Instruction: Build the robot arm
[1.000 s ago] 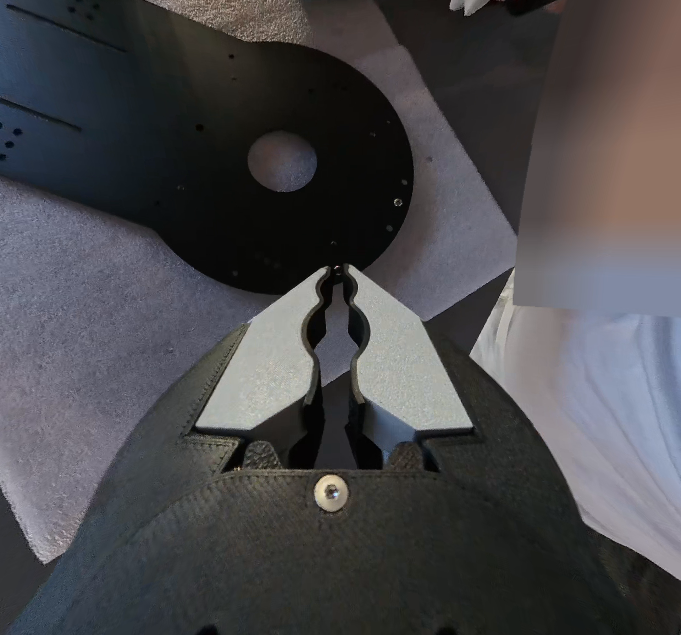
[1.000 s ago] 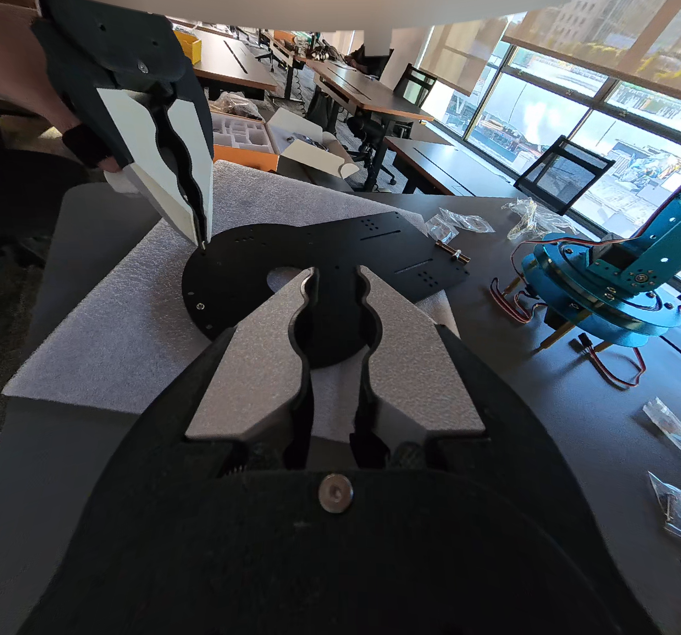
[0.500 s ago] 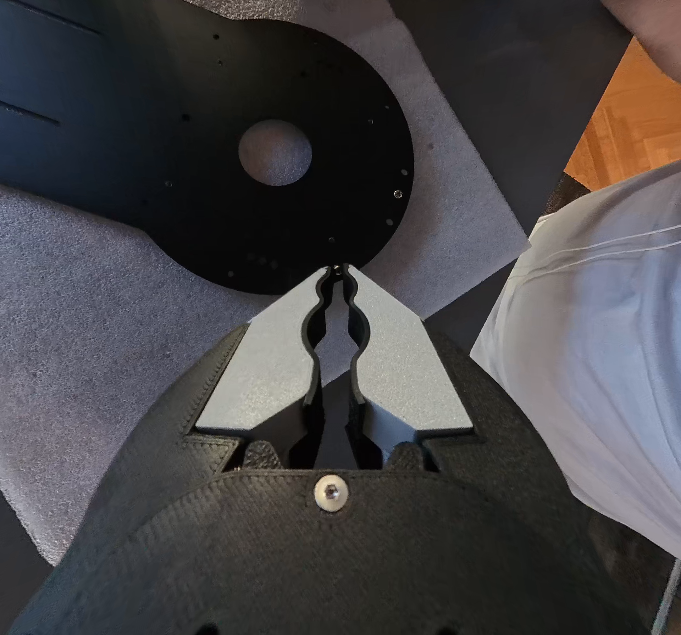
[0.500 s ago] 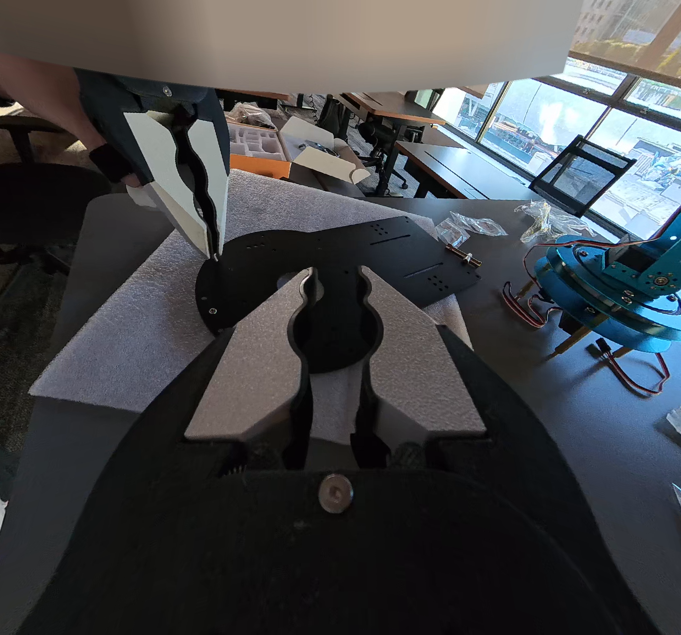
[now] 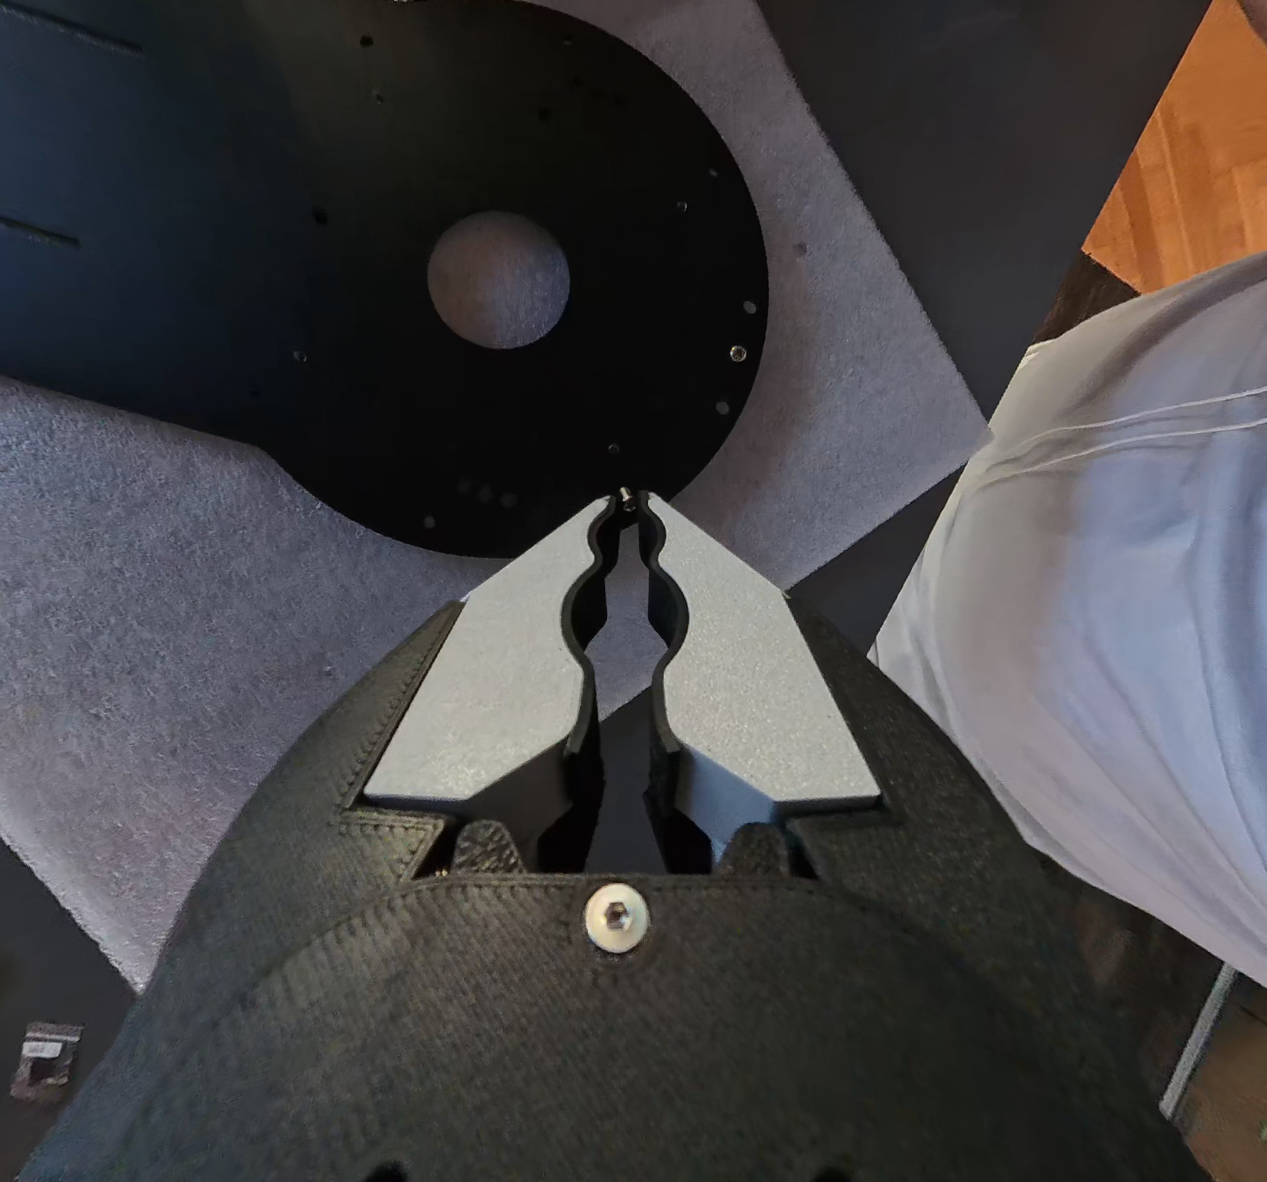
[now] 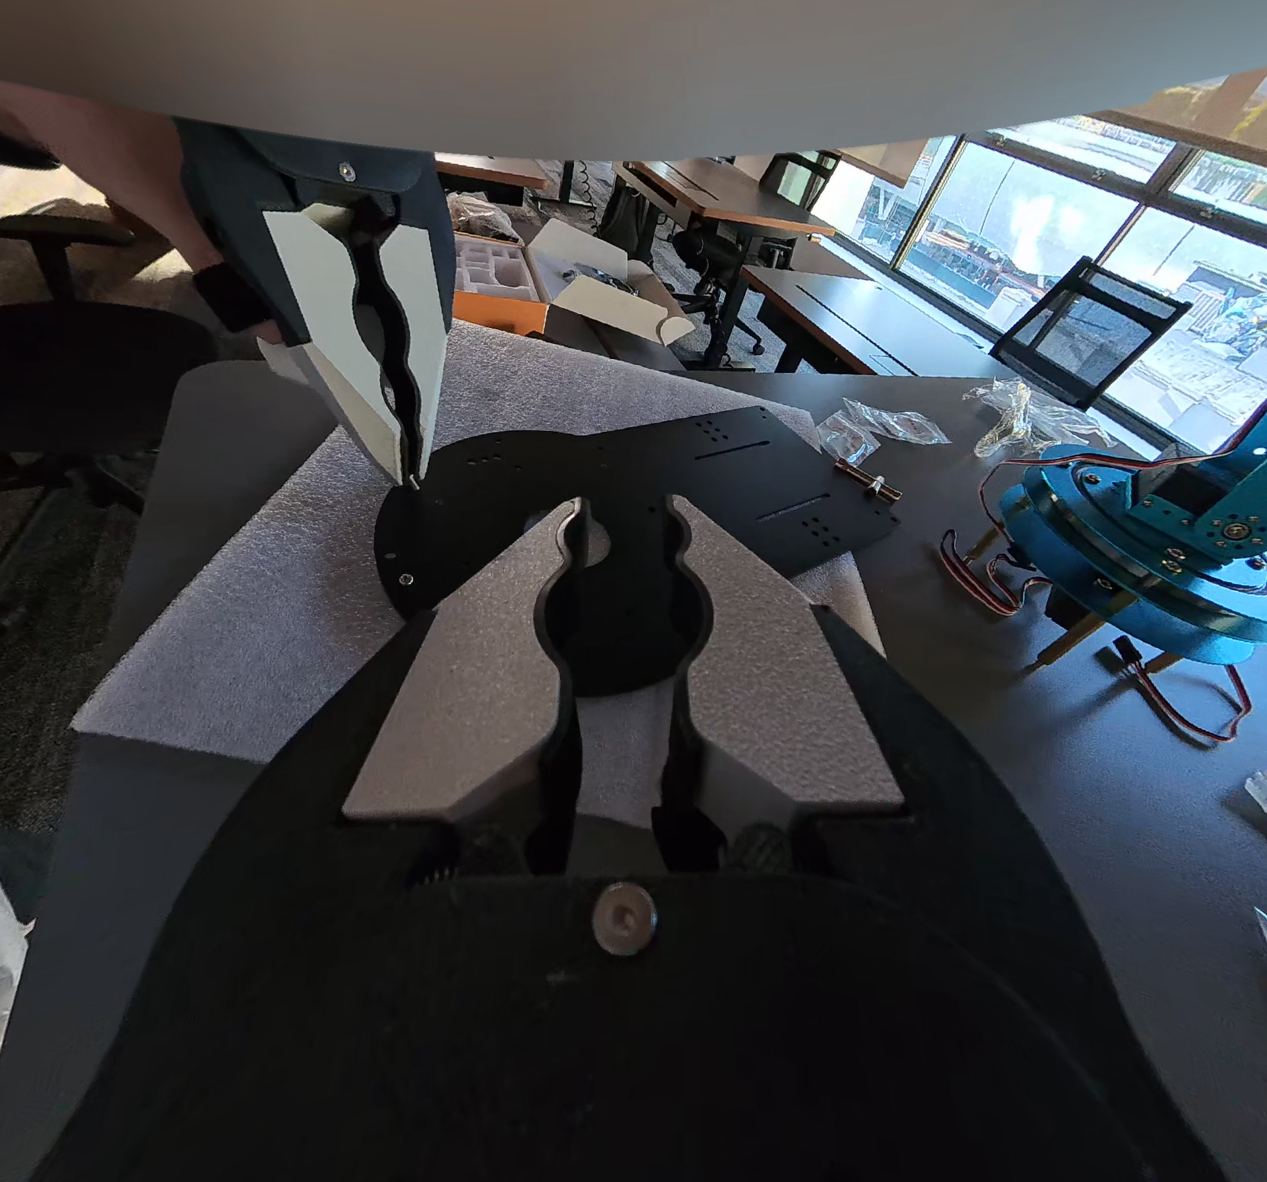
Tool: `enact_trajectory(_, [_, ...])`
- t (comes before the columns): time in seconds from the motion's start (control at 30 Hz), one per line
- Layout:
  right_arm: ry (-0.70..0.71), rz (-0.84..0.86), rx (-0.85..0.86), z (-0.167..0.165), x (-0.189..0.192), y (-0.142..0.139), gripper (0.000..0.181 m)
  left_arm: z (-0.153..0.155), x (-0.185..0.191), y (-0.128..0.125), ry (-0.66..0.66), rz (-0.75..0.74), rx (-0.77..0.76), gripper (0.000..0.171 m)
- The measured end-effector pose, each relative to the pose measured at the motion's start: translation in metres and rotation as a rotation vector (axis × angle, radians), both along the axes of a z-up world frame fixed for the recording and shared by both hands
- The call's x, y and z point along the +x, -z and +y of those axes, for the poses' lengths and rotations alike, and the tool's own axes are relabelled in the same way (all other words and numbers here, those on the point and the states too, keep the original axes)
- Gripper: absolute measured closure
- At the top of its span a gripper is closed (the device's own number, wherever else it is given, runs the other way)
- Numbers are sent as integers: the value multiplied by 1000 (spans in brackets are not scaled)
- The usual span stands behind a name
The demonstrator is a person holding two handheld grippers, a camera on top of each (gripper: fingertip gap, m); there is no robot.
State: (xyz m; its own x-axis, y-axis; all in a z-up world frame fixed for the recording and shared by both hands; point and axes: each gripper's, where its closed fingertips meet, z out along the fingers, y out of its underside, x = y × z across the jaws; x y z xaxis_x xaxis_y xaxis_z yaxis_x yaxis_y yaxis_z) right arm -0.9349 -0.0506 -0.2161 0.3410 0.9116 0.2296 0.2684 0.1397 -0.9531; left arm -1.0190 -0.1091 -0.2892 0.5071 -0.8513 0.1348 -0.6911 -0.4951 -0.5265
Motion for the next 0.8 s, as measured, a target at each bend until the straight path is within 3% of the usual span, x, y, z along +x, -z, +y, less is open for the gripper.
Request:
enact_trajectory(0.5, [-29, 14, 55, -12, 1, -12, 163, 0, -4, -8, 107, 172, -67, 169])
enact_trajectory(0.7, [15, -165, 178, -2, 29, 5, 163, -3, -5, -8, 167, 241, -108, 169])
enact_trajectory(0.8, [81, -331, 215, 17, 73, 23, 162, -5, -6, -8, 198, 290, -123, 169])
